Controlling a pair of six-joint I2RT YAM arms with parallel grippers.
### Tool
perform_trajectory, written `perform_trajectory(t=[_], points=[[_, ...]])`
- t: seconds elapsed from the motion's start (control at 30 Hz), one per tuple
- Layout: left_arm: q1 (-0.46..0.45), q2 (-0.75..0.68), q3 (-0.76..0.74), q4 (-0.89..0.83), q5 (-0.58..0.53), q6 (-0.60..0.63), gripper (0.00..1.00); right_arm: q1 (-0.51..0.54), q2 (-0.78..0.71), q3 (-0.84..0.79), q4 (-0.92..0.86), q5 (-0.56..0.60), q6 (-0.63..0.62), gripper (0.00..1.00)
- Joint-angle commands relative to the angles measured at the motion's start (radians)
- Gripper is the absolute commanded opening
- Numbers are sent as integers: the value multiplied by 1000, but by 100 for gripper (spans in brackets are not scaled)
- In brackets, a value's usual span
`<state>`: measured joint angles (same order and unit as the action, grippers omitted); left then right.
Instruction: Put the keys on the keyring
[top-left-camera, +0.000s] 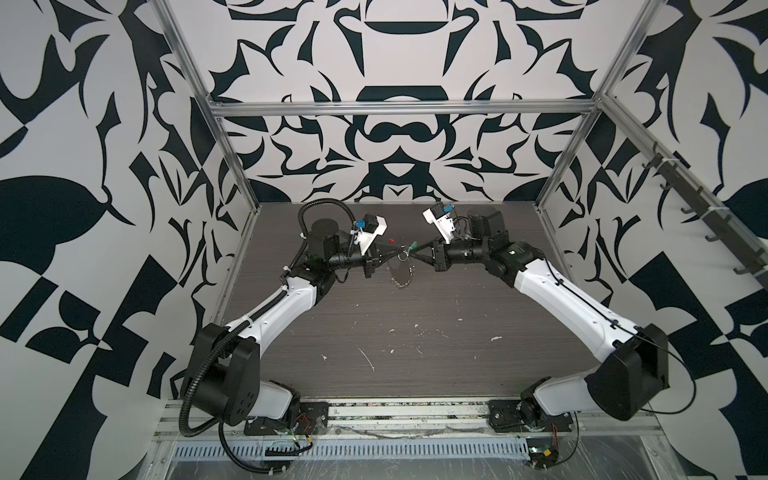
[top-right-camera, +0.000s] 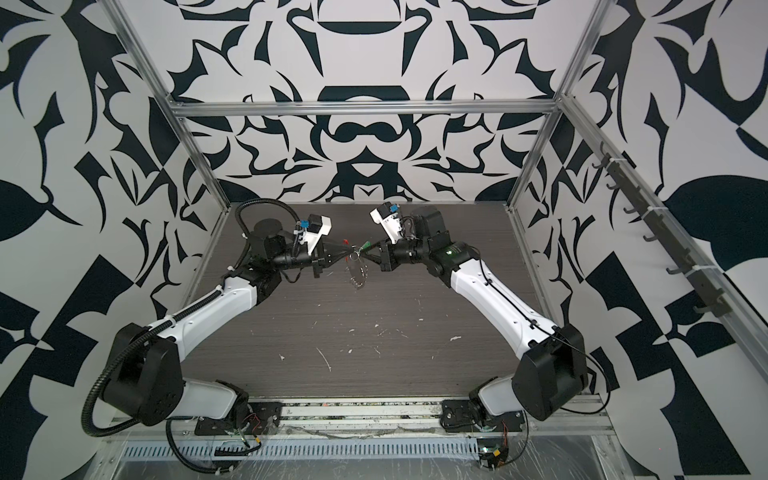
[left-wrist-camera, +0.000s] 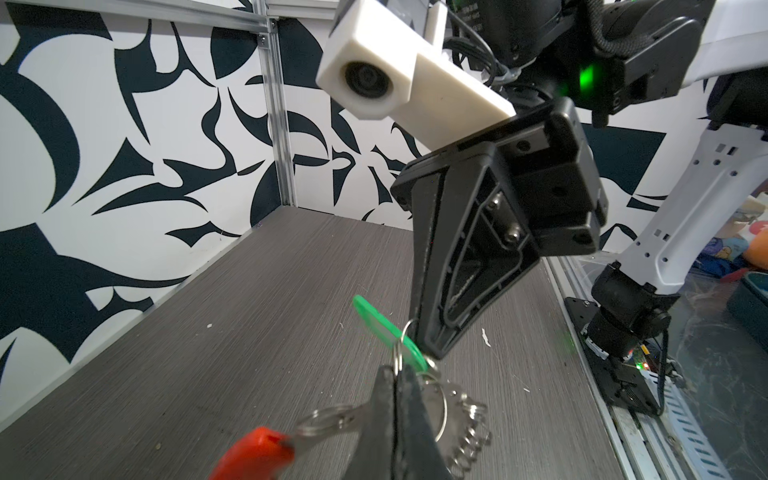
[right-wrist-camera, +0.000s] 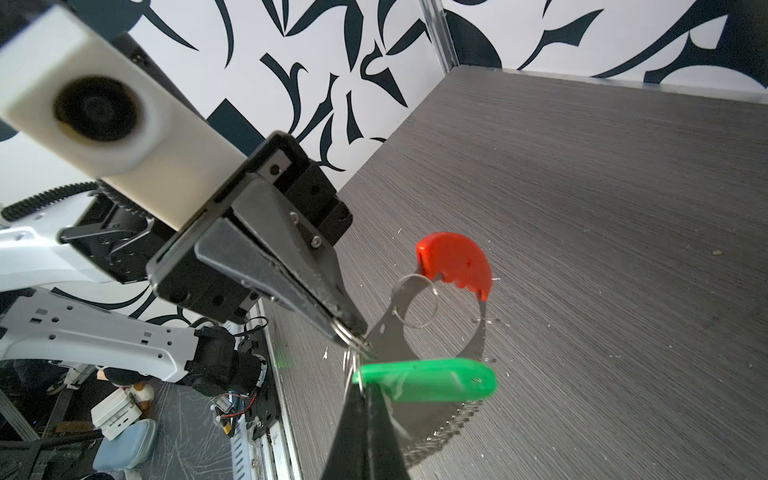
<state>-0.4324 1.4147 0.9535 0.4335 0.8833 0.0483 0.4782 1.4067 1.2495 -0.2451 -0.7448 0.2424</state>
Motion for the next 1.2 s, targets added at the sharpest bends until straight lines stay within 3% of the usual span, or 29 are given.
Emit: perform_trajectory(t=[0.0,1.17], points=[[-3,-18,39,-5,34,15,0,-6,-44,23,48,-7,7,0],[-11,-21,53,-72,36,64,0,31,9,96,-18,25,-43,0]])
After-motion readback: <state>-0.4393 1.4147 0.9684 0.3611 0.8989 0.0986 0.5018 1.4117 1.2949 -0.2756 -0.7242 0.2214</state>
